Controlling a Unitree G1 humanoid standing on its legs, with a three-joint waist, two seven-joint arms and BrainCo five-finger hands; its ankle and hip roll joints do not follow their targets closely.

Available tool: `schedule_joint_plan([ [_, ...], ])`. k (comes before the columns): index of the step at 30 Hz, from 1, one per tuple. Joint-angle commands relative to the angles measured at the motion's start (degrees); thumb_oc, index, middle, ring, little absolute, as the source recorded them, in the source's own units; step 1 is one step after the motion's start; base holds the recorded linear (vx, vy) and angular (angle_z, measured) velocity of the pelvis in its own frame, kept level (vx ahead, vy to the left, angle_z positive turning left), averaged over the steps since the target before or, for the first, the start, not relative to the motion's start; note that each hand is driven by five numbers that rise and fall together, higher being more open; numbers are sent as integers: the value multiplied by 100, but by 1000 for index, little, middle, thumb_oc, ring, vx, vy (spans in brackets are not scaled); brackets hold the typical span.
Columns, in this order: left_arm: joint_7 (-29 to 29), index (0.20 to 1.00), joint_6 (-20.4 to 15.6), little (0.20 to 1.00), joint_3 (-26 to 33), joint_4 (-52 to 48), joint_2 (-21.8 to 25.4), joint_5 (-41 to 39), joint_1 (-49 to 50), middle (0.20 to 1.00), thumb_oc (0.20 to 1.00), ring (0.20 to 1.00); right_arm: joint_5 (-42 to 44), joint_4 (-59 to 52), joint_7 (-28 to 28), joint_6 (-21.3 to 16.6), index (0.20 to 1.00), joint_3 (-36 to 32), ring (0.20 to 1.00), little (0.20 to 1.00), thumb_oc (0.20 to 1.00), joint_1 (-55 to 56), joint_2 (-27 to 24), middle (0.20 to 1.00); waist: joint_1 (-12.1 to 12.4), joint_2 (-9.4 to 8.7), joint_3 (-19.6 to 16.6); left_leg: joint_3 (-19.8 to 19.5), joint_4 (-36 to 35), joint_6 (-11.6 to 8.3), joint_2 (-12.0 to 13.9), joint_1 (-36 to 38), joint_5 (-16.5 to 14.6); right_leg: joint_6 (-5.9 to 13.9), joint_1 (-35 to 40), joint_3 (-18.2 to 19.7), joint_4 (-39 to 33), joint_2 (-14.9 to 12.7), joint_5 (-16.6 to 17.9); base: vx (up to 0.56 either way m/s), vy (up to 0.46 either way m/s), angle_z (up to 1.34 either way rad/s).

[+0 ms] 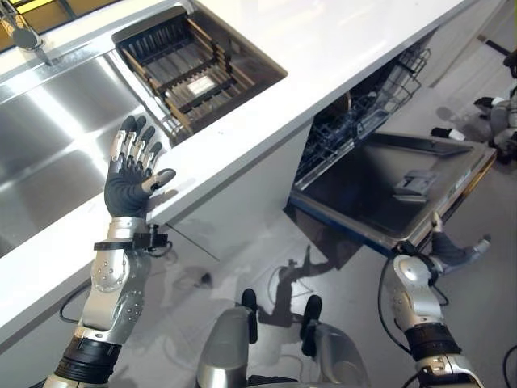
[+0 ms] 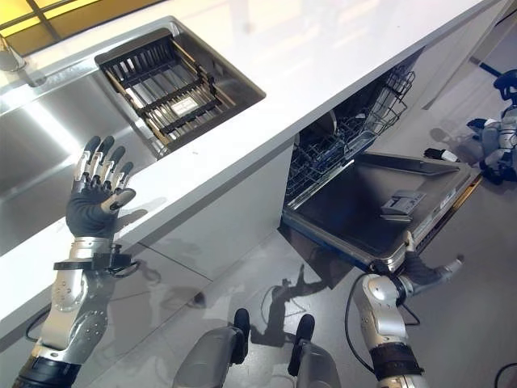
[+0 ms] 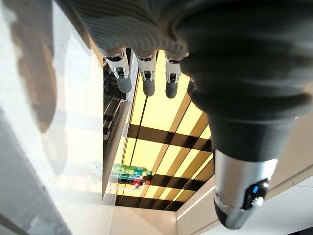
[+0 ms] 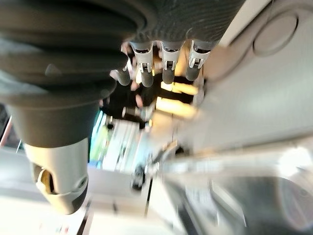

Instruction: Pick up plates and place into dishwasher.

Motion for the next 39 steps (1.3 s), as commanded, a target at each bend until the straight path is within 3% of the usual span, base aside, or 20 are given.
schedule_joint_plan([
  [1, -80, 1000, 44, 1000, 6, -87, -57, 180, 366, 1000, 1000, 1000, 93, -362, 49, -421, 1000, -353, 1000, 1000, 1000, 115, -165, 1000, 3, 9, -181, -478, -233, 191, -466, -342, 230, 374, 439, 79, -239, -263, 427, -237, -391, -15],
  [4, -25, 1000, 79, 1000, -91, 36, -76, 53, 206, 1000, 1000, 1000, 717, -201, 787, -592, 1000, -261, 1000, 1000, 1000, 102, -183, 1000, -72, 16, -107, -702, -79, 0, -350, -588, 346, 331, 429, 215, -433, -44, 217, -156, -272, -32],
  [8, -165, 1000, 36, 1000, -137, 158, -440, 50, 313, 1000, 1000, 1000, 1734, 124, 2445, -914, 1000, -86, 1000, 1000, 1000, 230, -113, 1000, -185, 129, 16, -1076, 106, -247, -230, -725, 442, -18, 211, 339, -132, 251, -114, -122, -193, -71],
  [12, -284, 1000, 63, 1000, -171, 164, -655, 144, 415, 1000, 1000, 1000, 2468, 425, 3545, -1266, 1000, 70, 1000, 1000, 1000, 270, -89, 1000, -198, 169, 16, -1397, 397, -334, -149, -915, 442, -283, -43, 377, 240, 424, -309, -30, -174, -33],
  [14, -216, 1000, 134, 1000, -176, 165, -759, 249, 568, 1000, 1000, 1000, 2791, 594, 4333, -1332, 1000, 169, 1000, 1000, 1000, 254, -75, 1000, -95, 282, 16, -1885, 724, -337, -367, -1276, 412, -416, -448, 494, 954, 666, -561, 41, -73, -25],
  [17, -139, 1000, 27, 1000, -236, 204, -751, 347, 560, 1000, 1000, 1000, 3384, 726, 5024, -1611, 1000, 202, 1000, 1000, 1000, 167, -85, 1000, -4, 429, 16, -2097, 753, -429, -506, -1730, 695, -479, -881, 516, 1363, 848, -696, -46, -25, -32],
  [18, -82, 1000, -190, 1000, -337, 237, -699, 385, 511, 1000, 1000, 1000, 3724, 823, 5359, -1859, 1000, 224, 1000, 1000, 1000, 56, -90, 1000, 54, 551, 16, -2182, 683, -487, -602, -2043, 914, -511, -1181, 528, 1529, 975, -790, -194, 0, -9],
  [19, -53, 1000, -366, 1000, -418, 288, -619, 365, 402, 1000, 1000, 1000, 4084, 939, 5719, -1997, 1000, 220, 1000, 1000, 1000, -74, -116, 1000, 88, 585, 16, -2163, 843, -478, -710, -2348, 926, -533, -1483, 506, 1765, 975, -939, -292, 17, 0],
  [20, -20, 1000, -477, 1000, -446, 322, -513, 336, 245, 1000, 1000, 1000, 4396, 1107, 6045, -2090, 1000, 185, 1000, 1000, 1000, -260, -122, 1000, 112, 624, 16, -2151, 868, -352, -765, -2480, 661, -546, -1898, 452, 2089, 934, -1052, -280, 24, 0],
  [23, 10, 1000, -580, 1000, -590, 411, -511, 470, -167, 1000, 1000, 1000, 4871, 1478, 6699, -2161, 1000, 34, 1000, 1000, 1000, -714, -243, 1000, 143, 636, 16, -2083, 1361, -212, -1053, -2967, 156, -502, -2721, 407, 2958, 671, -1397, -114, 28, -7],
  [25, -22, 1000, -586, 1000, -685, 403, -559, 665, -239, 1000, 1000, 1000, 5363, 1572, 7200, -2131, 1000, -84, 1000, 1000, 1000, -838, -378, 1000, 130, 656, 16, -2047, 1691, -128, -1257, -3278, 7, -489, -3174, 483, 3384, 534, -1504, 17, 47, 43],
  [31, 20, 1000, -766, 1000, -703, 446, -557, 711, -202, 1000, 1000, 1000, 5927, 1938, 7965, -2090, 1000, -406, 1000, 1000, 1000, -1414, -986, 1000, 117, 816, 16, -1907, 2301, 12, -1405, -4076, -171, -455, -4100, 691, 3975, 416, -1580, 9, 71, 15],
  [36, 102, 1000, -628, 1000, -660, 496, -551, 661, -429, 1000, 1000, 1000, 6270, 1993, 8241, -1852, 1000, -521, 1000, 1000, 1000, -2168, -1424, 1000, 136, 916, 16, -1740, 2656, 103, -1430, -4641, -247, -427, -4682, 844, 4338, 402, -1631, 27, 103, -7],
  [39, 160, 1000, -511, 1000, -606, 574, -493, 570, -598, 1000, 1000, 1000, 6168, 1876, 8294, -1938, 1000, -452, 1000, 1000, 1000, -2625, -1640, 1000, 140, 959, 16, -1640, 2926, 146, -1463, -4978, -290, -409, -4988, 966, 4628, 422, -1685, 31, 79, -2],
])
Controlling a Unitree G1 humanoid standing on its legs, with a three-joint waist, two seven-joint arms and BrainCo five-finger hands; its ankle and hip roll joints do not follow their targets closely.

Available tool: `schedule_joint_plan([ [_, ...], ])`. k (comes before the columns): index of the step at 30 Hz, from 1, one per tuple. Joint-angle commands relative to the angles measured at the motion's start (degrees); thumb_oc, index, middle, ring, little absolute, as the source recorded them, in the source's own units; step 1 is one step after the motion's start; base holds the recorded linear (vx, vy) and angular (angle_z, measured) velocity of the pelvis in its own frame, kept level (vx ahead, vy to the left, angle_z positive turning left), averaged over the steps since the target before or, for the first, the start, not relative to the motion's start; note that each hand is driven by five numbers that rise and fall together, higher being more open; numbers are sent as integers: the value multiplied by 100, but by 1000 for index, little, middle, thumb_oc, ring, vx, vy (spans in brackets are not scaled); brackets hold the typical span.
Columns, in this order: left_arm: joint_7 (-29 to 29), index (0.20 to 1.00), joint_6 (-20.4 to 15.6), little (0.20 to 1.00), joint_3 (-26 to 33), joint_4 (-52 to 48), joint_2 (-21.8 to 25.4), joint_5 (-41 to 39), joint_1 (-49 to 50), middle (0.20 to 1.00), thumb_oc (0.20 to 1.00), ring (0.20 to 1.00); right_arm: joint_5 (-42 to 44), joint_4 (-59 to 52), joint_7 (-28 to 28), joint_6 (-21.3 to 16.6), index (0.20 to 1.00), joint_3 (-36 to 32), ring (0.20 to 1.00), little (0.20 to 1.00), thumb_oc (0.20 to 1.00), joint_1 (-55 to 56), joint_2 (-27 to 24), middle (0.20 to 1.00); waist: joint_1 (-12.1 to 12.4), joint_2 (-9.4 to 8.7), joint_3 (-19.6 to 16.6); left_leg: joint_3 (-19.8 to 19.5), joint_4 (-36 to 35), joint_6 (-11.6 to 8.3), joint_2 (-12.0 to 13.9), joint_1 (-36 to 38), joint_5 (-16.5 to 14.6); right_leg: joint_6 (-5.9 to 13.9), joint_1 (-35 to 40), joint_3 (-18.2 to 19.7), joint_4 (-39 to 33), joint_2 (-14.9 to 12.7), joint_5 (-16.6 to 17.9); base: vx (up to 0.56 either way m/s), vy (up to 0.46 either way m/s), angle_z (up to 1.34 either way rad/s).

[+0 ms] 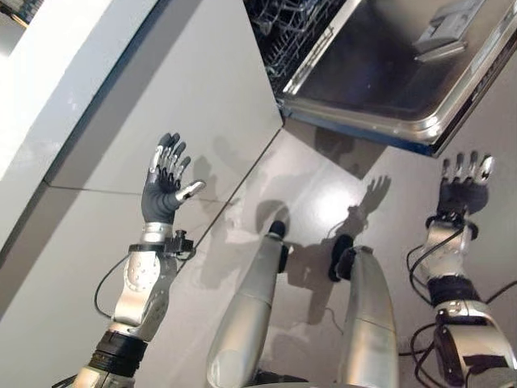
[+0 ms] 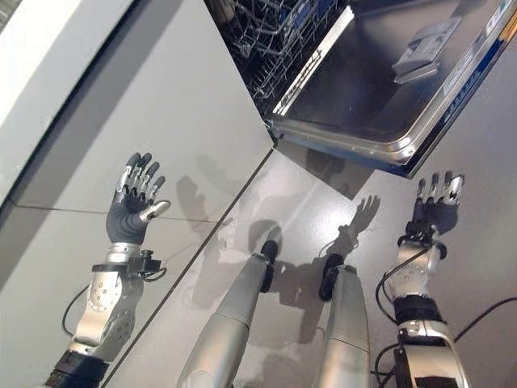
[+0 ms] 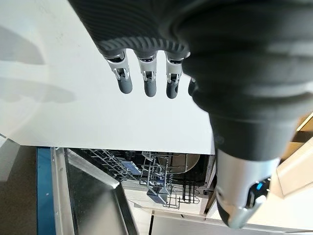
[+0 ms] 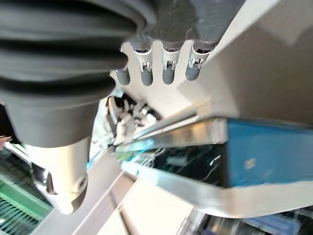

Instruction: Pick up plates and place into dishwasher.

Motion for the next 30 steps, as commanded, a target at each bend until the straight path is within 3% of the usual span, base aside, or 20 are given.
schedule_joint_plan([
  [1, 75, 1000, -165, 1000, 194, -178, 138, -23, -164, 1000, 1000, 1000, -87, -168, 240, -135, 1000, -60, 1000, 1000, 1000, -385, -432, 1000, -46, 267, -86, 501, -394, 904, -394, -312, 417, -64, 23, -37, 577, 258, -149, 51, 78, -4],
  [12, -45, 1000, 120, 1000, 509, -2, 405, -409, -499, 1000, 1000, 1000, -763, -554, -190, 243, 1000, 174, 1000, 1000, 1000, -1343, -871, 1000, -6, 287, -86, 698, 273, 899, -452, -657, 228, -36, -241, 104, 1224, 175, -348, 36, 51, 2],
  [18, -140, 1000, 177, 1000, 599, -97, 533, -592, -434, 1000, 1000, 1000, -1508, -699, -1065, 1489, 1000, 434, 1000, 1000, 1000, -1141, -940, 1000, 23, 224, -86, 693, 266, 843, -400, -574, 287, 10, -150, 68, 1200, 171, -278, 37, 7, 5],
  [20, -140, 1000, 117, 1000, 618, -129, 567, -595, -393, 1000, 1000, 1000, -1878, -569, -1564, 1405, 1000, 434, 1000, 1000, 1000, -982, -986, 1000, 40, 181, -86, 674, 94, 847, -346, -447, 366, 51, -37, 7, 1071, 146, -200, 7, -2, 2],
  [25, -57, 1000, 117, 1000, 458, -61, 633, -549, -514, 1000, 1000, 1000, -2254, 218, -2253, 1594, 1000, 401, 1000, 1000, 1000, -1079, -1041, 1000, 137, 185, -86, 591, 33, 859, -396, -386, 430, 127, 22, -95, 998, 89, -25, 27, -15, 12],
  [30, -123, 1000, 137, 1000, 417, -131, 721, -600, -509, 1000, 1000, 1000, -1856, 241, -2005, 1507, 1000, 463, 1000, 1000, 1000, -1135, -1079, 1000, 200, 205, -86, 503, -9, 885, -415, -450, 470, 156, -58, -133, 961, 79, 34, 0, -23, 12],
])
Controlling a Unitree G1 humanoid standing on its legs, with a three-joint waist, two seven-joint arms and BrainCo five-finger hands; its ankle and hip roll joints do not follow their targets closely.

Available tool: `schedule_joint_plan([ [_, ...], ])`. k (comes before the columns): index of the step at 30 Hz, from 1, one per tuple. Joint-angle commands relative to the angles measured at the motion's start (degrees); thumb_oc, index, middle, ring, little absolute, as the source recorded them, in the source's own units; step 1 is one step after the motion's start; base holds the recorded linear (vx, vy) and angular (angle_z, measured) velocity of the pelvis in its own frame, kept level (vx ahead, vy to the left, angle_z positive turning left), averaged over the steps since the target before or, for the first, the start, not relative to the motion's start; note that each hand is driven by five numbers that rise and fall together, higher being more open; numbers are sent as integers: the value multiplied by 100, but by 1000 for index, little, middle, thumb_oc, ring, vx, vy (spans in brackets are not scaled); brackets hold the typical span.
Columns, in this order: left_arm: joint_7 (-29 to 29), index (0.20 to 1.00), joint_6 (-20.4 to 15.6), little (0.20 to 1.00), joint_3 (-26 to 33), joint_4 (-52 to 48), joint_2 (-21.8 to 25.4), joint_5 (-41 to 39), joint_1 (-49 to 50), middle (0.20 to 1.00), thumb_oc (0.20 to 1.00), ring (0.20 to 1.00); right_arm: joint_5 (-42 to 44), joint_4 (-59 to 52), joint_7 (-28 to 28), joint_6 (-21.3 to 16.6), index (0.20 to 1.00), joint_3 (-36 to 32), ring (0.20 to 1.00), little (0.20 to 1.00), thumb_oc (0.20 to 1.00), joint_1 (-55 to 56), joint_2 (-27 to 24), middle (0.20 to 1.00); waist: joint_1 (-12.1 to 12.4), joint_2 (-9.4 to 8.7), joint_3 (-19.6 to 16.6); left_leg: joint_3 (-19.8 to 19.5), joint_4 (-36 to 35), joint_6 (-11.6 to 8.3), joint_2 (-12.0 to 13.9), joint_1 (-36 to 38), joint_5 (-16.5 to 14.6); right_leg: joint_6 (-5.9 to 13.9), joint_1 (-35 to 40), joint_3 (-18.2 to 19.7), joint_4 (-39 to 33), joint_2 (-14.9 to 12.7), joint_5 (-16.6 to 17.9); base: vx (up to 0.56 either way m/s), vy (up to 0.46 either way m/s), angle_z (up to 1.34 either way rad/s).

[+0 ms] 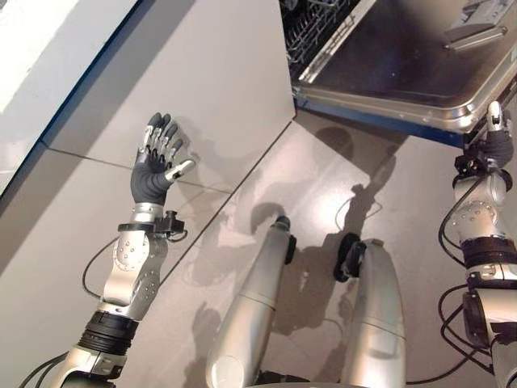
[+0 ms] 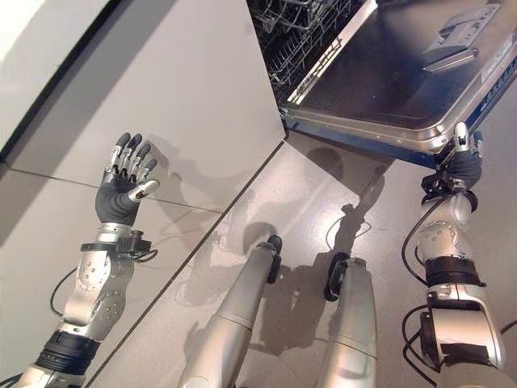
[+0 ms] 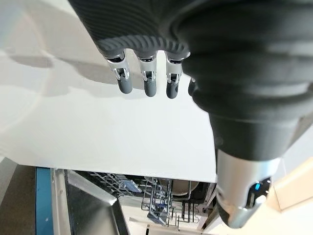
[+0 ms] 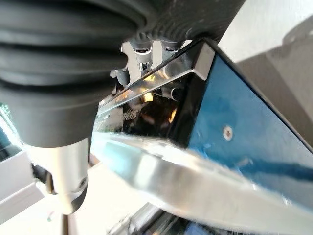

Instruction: Pick up plates and place into dishwasher.

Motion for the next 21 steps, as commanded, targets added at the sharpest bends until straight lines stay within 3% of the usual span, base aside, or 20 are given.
schedule_joint_plan([
  [1, -16, 1000, -301, 1000, 244, -270, 232, -13, -38, 1000, 1000, 1000, 99, -183, 350, -64, 1000, 249, 1000, 1000, 1000, -260, -21, 1000, 174, 114, -85, 638, -897, 824, -164, 125, 567, 30, 217, -119, 266, 187, 246, -2, 1, 7],
  [10, -271, 1000, -347, 1000, 452, -442, 127, -5, 350, 1000, 1000, 1000, 20, -1219, 916, -445, 1000, 168, 1000, 1000, 1000, -24, 237, 1000, 254, -45, -85, 468, -1328, 845, -126, 650, 615, 147, 726, -203, -249, 177, 450, 13, 7, 3],
  [13, -362, 1000, -337, 1000, 582, -454, 122, -90, 495, 1000, 1000, 1000, -182, -1617, 989, -404, 1000, 118, 1000, 1000, 1000, 48, 307, 1000, 280, -135, -85, 416, -1503, 834, -106, 932, 639, 180, 1002, -236, -441, 172, 539, 15, 46, 0],
  [14, -412, 1000, -335, 1000, 634, -458, 124, -125, 541, 1000, 1000, 1000, -211, -1786, 1013, -363, 1000, 107, 1000, 1000, 1000, 46, 334, 1000, 308, -168, -85, 391, -1653, 820, -70, 987, 825, 149, 1058, -314, -576, 158, 719, 34, 29, 1],
  [15, -442, 1000, -338, 1000, 652, -447, 122, -153, 573, 1000, 1000, 1000, -248, -1854, 1034, -344, 1000, 107, 1000, 1000, 1000, 64, 352, 1000, 306, -201, -85, 372, -1647, 822, -94, 1134, 676, 208, 1215, -276, -581, 162, 607, 46, 30, 2],
  [17, -594, 1000, -294, 1000, 766, -473, 138, -242, 638, 1000, 1000, 1000, -246, -2132, 1045, -217, 1000, 85, 1000, 1000, 1000, 70, 359, 1000, 381, -303, -85, 315, -1942, 799, -59, 1387, 913, 197, 1475, -401, -821, 135, 854, 12, 30, 6],
  [19, -718, 1000, -286, 1000, 848, -471, 148, -340, 704, 1000, 1000, 1000, -242, -2249, 1130, -131, 1000, 75, 1000, 1000, 1000, 113, 354, 1000, 424, -393, -86, 258, -2058, 797, -96, 1686, 803, 262, 1809, -406, -935, 123, 770, 73, 14, 13],
  [21, -889, 1000, -214, 1000, 955, -469, 185, -439, 797, 1000, 1000, 1000, -318, -2370, 1163, -70, 1000, 39, 1000, 1000, 1000, 226, 402, 1000, 516, -482, -97, 205, -2312, 784, -87, 1959, 989, 244, 2116, -560, -1145, 70, 943, 61, 6, 10],
])
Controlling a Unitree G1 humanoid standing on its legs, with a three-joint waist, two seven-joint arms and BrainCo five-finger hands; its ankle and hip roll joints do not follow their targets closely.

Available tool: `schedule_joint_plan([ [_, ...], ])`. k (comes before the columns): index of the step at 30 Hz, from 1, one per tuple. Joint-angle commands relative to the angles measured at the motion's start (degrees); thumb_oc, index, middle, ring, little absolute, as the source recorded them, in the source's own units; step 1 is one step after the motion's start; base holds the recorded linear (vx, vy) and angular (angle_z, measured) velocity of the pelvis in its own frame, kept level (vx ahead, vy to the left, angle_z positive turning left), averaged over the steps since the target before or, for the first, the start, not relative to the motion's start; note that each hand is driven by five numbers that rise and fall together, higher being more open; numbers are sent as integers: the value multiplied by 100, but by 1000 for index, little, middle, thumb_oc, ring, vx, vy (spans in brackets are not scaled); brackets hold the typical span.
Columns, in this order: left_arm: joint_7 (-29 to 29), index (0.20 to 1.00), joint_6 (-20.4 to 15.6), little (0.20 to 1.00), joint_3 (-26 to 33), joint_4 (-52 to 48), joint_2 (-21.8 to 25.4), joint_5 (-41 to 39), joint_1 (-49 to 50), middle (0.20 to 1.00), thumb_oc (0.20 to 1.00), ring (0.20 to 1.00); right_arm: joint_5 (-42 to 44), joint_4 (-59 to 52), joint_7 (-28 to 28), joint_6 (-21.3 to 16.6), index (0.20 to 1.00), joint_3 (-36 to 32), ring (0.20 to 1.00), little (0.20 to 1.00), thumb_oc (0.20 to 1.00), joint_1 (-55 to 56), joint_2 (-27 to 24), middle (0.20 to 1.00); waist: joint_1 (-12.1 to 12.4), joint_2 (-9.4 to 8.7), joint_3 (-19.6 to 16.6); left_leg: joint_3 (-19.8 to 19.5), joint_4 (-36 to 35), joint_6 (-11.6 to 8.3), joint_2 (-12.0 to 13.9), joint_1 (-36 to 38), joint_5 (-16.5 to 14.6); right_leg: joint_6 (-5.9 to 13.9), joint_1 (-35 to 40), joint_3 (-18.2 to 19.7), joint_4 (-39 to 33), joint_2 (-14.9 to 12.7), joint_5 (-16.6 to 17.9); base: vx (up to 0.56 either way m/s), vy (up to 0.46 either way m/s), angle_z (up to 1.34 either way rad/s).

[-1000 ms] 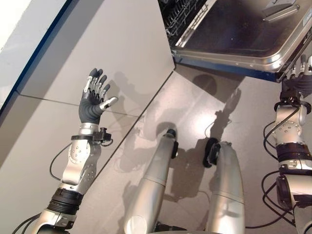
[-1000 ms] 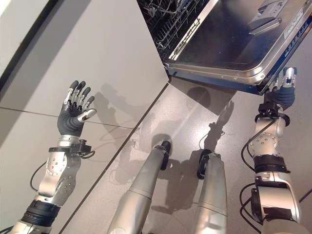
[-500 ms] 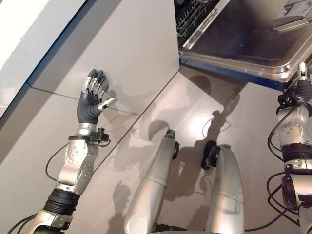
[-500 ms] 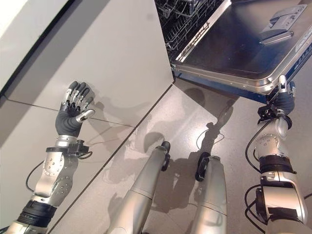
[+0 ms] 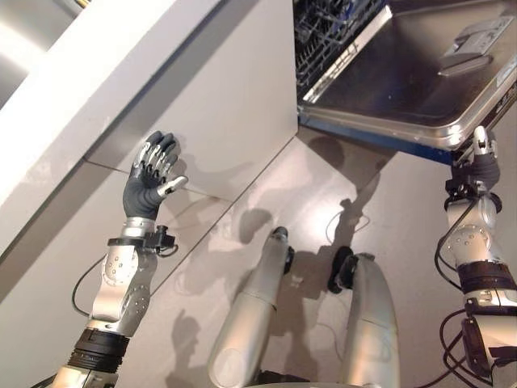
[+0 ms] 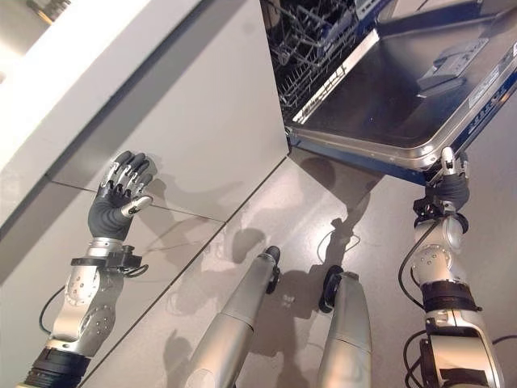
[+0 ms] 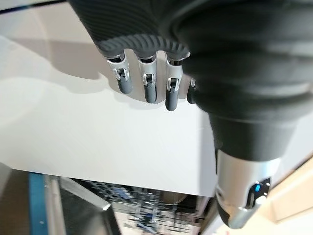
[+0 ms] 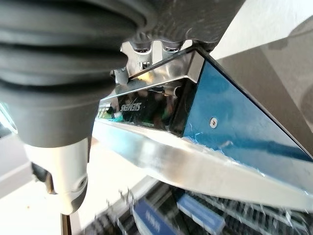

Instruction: Pick up plates and place into dishwasher.

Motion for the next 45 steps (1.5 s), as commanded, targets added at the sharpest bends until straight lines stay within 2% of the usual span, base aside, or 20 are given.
schedule_joint_plan([
  [1, -280, 1000, -230, 1000, 543, -372, 335, -346, 147, 1000, 1000, 1000, -456, -1354, 850, -142, 1000, 92, 1000, 1000, 1000, -934, 133, 1000, 452, -489, -165, 413, -1427, 715, -176, 661, 920, 201, 651, -231, -133, 41, 862, 163, 7, 13],
  [6, -656, 1000, 26, 1000, 684, -380, 331, -447, 388, 1000, 1000, 1000, -578, -1559, 761, -75, 1000, 127, 1000, 1000, 1000, -655, 266, 1000, 745, -805, -603, 163, -2198, 706, -144, 1549, 1033, 268, 1696, -609, -865, -105, 1032, 211, -3, 23],
  [11, -872, 1000, 120, 1000, 742, -379, 351, -477, 536, 1000, 1000, 1000, -738, -1745, 637, -60, 1000, 203, 1000, 1000, 1000, -508, 429, 1000, 935, -1008, -892, -103, -2861, 685, -84, 2314, 1139, 270, 2596, -924, -1620, -174, 1145, 191, -11, 36],
  [14, -975, 1000, 276, 1000, 814, -396, 329, -482, 681, 1000, 1000, 1000, -865, -1993, 438, 19, 1000, 304, 1000, 1000, 1000, -419, 552, 1000, 1099, -1253, -1304, -308, -3510, 629, -10, 3009, 1236, 298, 3475, -1156, -2581, -147, 1314, 268, 0, 39],
  [19, -984, 1000, 487, 1000, 933, -423, 231, -424, 861, 1000, 1000, 1000, -1089, -2225, 185, 259, 1000, 444, 1000, 1000, 1000, -458, 607, 1000, 1213, -1421, -1809, -446, -4174, 550, 68, 3747, 1365, 330, 4371, -1372, -3536, -59, 1528, 187, 46, 33],
  [20, -982, 1000, 491, 1000, 937, -429, 230, -423, 869, 1000, 1000, 1000, -1091, -2229, 181, 260, 1000, 447, 1000, 1000, 1000, -455, 610, 1000, 1203, -1414, -1802, -456, -4192, 549, 72, 3770, 1373, 330, 4400, -1384, -3561, -52, 1539, 139, 53, 43],
  [21, -1010, 1000, 541, 1000, 979, -399, 218, -411, 903, 1000, 1000, 1000, -1174, -2296, 83, 299, 1000, 471, 1000, 1000, 1000, -489, 631, 1000, 1238, -1468, -1947, -465, -4320, 539, 82, 3910, 1391, 344, 4545, -1443, -3705, -52, 1597, 62, 30, 41],
  [28, -967, 1000, 645, 1000, 1041, -395, 133, -445, 1037, 1000, 1000, 1000, -1579, -2721, -462, 567, 1000, 560, 1000, 1000, 1000, -284, 802, 1000, 1135, -1446, -2295, -436, -4847, 473, 215, 4346, 1566, 408, 4935, -1463, -4263, -25, 1780, -11, 29, 18],
  [32, -671, 1000, 617, 1000, 884, -467, 56, -391, 954, 1000, 1000, 1000, -1900, -2751, -692, 757, 1000, 556, 1000, 1000, 1000, -46, 753, 1000, 926, -1390, -2484, -318, -5091, 412, 334, 4442, 1702, 449, 5053, -1408, -4614, 25, 1841, -126, 25, -19],
  [39, -226, 1000, 557, 1000, 658, -486, -104, -289, 804, 1000, 1000, 1000, -2521, -3341, -265, 827, 1000, 758, 1000, 1000, 1000, 12, 698, 1000, 717, -1290, -2658, -187, -5340, 321, 445, 4557, 1815, 426, 5140, -1286, -5033, 80, 1864, -122, 25, -17],
  [43, 19, 1000, 566, 1000, 518, -543, -280, -216, 662, 1000, 1000, 1000, -2958, -3709, -91, 1005, 1000, 1175, 1000, 1000, 1000, -201, 941, 1000, 740, -1257, -2754, -295, -5225, 332, 351, 4559, 1720, 431, 5113, -1167, -5163, 28, 1919, -108, 74, -13],
  [45, 89, 1000, 583, 1000, 472, -575, -364, -253, 617, 1000, 1000, 1000, -3087, -3808, -114, 931, 1000, 1366, 1000, 1000, 1000, -201, 1025, 1000, 757, -1256, -2766, -252, -5128, 374, 306, 4571, 1646, 470, 5070, -1183, -5038, -79, 1974, -75, 138, -10],
])
